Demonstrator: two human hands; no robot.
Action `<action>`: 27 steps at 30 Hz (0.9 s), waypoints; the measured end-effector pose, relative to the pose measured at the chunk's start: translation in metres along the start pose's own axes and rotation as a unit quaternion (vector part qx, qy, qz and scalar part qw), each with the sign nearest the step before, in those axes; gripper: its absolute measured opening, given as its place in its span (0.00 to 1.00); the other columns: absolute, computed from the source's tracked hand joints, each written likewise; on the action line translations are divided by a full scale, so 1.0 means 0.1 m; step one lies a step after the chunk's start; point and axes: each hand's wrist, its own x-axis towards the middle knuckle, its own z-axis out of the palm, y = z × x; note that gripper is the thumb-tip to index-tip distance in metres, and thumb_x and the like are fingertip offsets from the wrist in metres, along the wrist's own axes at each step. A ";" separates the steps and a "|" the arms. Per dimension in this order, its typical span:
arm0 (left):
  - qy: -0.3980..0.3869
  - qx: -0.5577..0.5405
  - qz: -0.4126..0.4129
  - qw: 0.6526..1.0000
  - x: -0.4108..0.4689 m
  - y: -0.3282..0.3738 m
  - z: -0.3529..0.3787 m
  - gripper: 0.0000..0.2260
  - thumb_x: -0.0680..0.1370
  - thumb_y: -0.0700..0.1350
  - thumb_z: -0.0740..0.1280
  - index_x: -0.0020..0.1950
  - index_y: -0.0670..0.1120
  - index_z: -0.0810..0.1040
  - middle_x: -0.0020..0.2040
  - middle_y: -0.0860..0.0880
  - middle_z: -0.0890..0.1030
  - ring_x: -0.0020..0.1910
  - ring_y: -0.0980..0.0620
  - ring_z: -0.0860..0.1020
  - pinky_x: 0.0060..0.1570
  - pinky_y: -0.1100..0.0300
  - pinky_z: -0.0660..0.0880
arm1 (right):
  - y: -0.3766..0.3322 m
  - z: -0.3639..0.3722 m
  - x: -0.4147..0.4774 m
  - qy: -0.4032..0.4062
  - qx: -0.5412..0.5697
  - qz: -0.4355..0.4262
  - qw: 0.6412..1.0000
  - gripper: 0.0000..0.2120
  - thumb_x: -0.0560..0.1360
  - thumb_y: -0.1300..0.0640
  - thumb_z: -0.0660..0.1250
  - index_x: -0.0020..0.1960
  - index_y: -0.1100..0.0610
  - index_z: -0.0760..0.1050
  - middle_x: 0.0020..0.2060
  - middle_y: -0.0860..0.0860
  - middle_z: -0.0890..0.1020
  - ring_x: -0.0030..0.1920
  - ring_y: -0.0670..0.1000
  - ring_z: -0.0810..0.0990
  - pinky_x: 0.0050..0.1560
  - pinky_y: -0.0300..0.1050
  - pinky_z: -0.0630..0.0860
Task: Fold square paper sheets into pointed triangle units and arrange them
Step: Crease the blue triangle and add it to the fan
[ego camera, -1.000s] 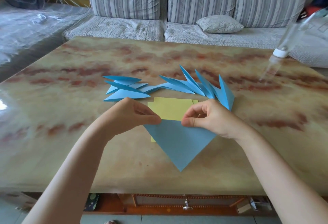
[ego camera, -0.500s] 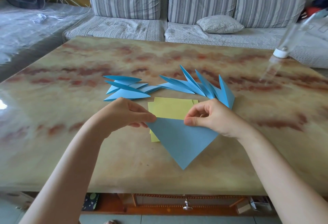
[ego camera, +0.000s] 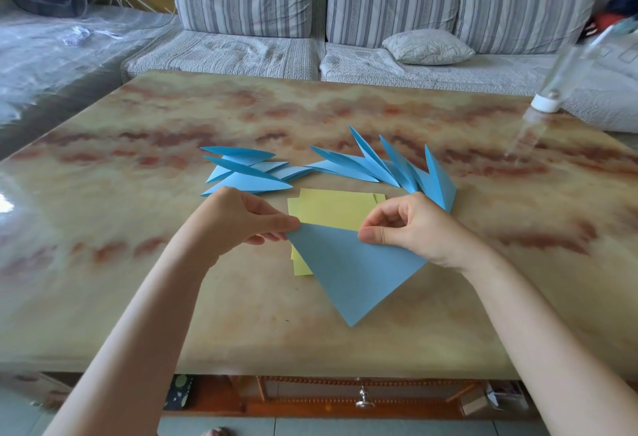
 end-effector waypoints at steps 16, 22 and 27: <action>0.039 -0.127 0.007 0.991 -0.01 0.00 -0.02 0.07 0.77 0.46 0.68 0.45 0.44 0.81 0.39 0.49 0.86 0.37 0.58 0.84 0.40 0.64 0.80 | 0.05 0.02 0.00 0.069 0.034 -0.001 0.997 0.04 0.69 0.56 0.75 0.38 0.51 0.81 0.33 0.44 0.83 0.37 0.40 0.79 0.46 0.33 0.73; -0.041 -0.169 0.007 0.985 -0.10 0.10 0.11 0.16 0.75 0.56 0.64 0.56 0.48 0.78 0.48 0.48 0.85 0.46 0.53 0.84 0.46 0.58 0.81 | 0.09 0.11 0.02 0.212 0.202 0.050 0.955 0.05 0.70 0.54 0.74 0.40 0.55 0.82 0.41 0.54 0.85 0.43 0.49 0.80 0.53 0.47 0.73; -0.032 -0.178 0.038 0.983 -0.10 0.10 0.39 0.07 0.76 0.41 0.69 0.54 0.47 0.80 0.40 0.52 0.85 0.38 0.58 0.83 0.38 0.65 0.79 | 0.00 0.33 0.03 0.198 0.226 0.054 0.952 0.04 0.73 0.57 0.73 0.41 0.57 0.81 0.37 0.50 0.84 0.37 0.47 0.79 0.43 0.42 0.72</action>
